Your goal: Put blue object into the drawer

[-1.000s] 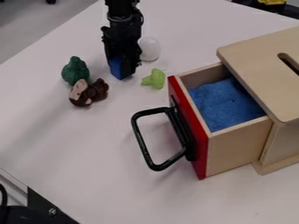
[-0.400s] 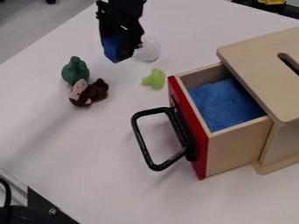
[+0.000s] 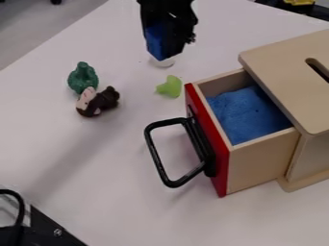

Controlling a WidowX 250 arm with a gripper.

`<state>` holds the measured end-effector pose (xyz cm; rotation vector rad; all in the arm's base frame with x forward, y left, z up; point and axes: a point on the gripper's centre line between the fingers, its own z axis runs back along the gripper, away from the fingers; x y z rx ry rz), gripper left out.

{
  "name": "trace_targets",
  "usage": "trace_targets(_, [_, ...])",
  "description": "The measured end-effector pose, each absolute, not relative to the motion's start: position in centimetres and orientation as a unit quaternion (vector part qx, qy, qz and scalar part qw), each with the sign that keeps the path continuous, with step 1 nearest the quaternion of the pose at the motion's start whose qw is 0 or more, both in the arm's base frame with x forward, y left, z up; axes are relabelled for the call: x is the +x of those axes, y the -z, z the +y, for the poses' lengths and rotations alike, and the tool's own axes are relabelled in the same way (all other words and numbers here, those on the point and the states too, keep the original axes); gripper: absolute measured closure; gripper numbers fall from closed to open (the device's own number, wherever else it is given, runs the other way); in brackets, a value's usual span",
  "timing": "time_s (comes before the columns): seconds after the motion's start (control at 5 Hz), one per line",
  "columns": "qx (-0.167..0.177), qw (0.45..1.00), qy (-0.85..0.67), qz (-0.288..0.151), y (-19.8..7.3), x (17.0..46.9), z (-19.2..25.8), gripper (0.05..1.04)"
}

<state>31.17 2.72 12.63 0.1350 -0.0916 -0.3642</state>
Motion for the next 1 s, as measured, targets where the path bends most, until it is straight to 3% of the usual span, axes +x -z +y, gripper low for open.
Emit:
trace_targets(0.4, [0.08,0.962,0.254,-0.053,-13.0,30.9,-4.7,0.491])
trace_targets(0.6, [0.077,0.952,0.293,-0.044,-11.7,30.7,-7.7,0.491])
trace_targets(1.0, [0.079,0.948,0.31,-0.009,-8.8,30.9,-8.8,0.491])
